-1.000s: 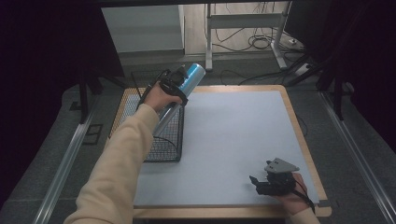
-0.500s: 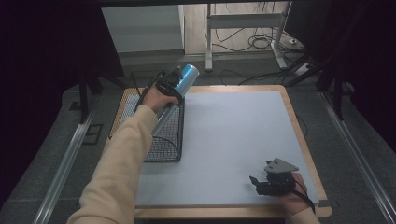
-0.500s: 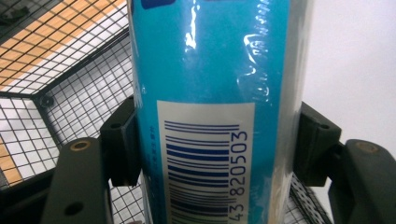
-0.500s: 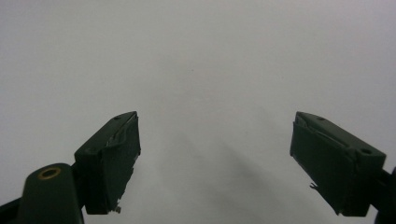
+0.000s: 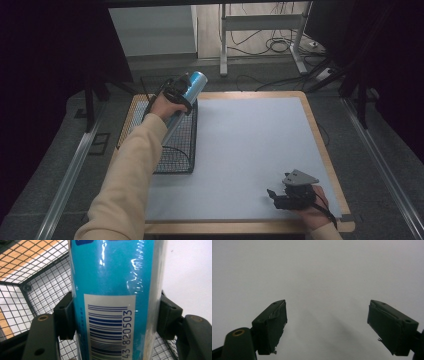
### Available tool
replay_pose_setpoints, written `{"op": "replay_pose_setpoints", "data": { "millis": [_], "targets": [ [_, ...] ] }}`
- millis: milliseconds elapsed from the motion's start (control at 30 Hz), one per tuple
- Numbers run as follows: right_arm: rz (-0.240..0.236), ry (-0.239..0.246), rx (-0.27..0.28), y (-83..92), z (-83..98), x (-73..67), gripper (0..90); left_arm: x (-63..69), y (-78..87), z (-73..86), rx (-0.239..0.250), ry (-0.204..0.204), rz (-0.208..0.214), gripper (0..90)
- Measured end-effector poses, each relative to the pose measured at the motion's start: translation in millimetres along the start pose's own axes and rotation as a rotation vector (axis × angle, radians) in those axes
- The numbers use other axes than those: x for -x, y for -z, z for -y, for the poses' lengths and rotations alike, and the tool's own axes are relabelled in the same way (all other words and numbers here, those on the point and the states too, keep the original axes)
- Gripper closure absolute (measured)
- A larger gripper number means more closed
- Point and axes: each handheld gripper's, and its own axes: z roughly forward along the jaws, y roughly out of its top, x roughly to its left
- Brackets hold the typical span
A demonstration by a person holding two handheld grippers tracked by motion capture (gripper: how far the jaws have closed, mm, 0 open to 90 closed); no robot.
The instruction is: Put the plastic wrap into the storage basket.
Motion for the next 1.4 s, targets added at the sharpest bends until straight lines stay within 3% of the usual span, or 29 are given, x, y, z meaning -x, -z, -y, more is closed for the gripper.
{"op": "replay_pose_setpoints", "data": {
  "millis": [133,433,533,733,800,867,967,1133,1333,1400],
  "targets": [
    [0.0,-0.001,0.0,0.3,0.1,0.1,16.2,0.4,-6.1,-0.4,-0.015,-0.015,-0.027,31.7],
    [0.0,0.005,-0.001,0.5,0.0,-0.3,16.3,-1.5,-21.8,0.7,-0.055,-0.004,-0.051,31.7],
    [-0.002,0.007,-0.001,0.5,0.1,-0.2,16.3,-3.4,-23.0,0.9,-0.046,0.008,-0.053,31.7],
    [-0.003,0.008,-0.002,0.2,-0.1,-1.5,16.3,-1.4,-23.3,0.9,-0.038,-0.006,-0.069,31.3],
    [-0.003,0.011,-0.002,0.3,-0.1,-1.9,16.4,-0.8,-21.5,1.7,-0.014,-0.013,-0.078,30.4],
    [-0.002,0.014,-0.003,0.8,-0.2,-1.8,16.3,-1.5,-16.2,2.1,0.022,0.007,-0.066,29.2],
    [-0.003,0.011,-0.001,1.1,-0.4,-1.8,16.3,-0.1,-9.0,3.3,0.032,0.009,-0.073,22.4],
    [-0.005,0.015,-0.002,1.7,-0.4,-1.7,16.3,5.5,6.2,10.9,0.086,0.042,-0.028,15.8],
    [0.001,0.016,0.001,3.4,-0.2,-1.9,16.3,18.5,30.7,24.7,0.171,0.024,-0.033,14.7],
    [0.004,0.012,0.002,4.3,-0.1,-3.0,16.3,23.1,39.1,29.8,0.194,0.01,-0.007,14.5]
  ]
}}
